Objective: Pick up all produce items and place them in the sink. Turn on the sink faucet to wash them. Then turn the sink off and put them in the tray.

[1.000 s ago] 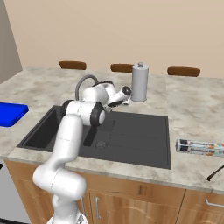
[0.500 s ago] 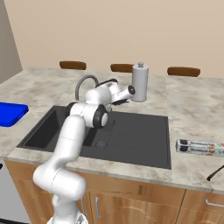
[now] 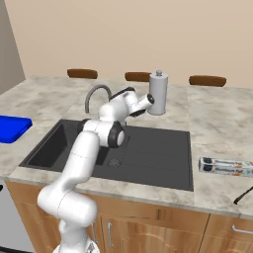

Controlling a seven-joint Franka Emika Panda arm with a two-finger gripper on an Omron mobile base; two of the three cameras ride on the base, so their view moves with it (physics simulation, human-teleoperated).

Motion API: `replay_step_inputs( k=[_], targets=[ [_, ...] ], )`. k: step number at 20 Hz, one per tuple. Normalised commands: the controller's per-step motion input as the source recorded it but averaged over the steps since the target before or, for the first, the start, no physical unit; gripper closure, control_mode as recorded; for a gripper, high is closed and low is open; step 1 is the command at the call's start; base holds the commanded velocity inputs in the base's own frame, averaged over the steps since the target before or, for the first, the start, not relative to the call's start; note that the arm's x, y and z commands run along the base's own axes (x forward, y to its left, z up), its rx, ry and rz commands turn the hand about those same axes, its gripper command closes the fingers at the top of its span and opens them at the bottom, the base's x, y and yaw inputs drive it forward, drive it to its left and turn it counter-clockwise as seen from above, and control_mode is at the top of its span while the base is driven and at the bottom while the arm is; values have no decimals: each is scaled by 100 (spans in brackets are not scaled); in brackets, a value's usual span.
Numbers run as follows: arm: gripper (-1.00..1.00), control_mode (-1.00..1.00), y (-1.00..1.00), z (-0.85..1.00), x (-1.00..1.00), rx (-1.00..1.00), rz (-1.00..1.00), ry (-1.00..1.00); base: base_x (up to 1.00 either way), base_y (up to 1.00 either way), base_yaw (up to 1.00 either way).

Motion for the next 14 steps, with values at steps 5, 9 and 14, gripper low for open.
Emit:
replay_step_inputs(
  k=[5, 9, 14],
  targets=[
    [-100, -100, 0, 27, -2, 0, 3, 0, 0, 0, 0],
    [-100, -100, 0, 33, -20, 0, 3, 0, 0, 0, 0],
    [-100, -100, 0, 9, -65, 0, 1, -4, 0, 0, 0]
  ],
)
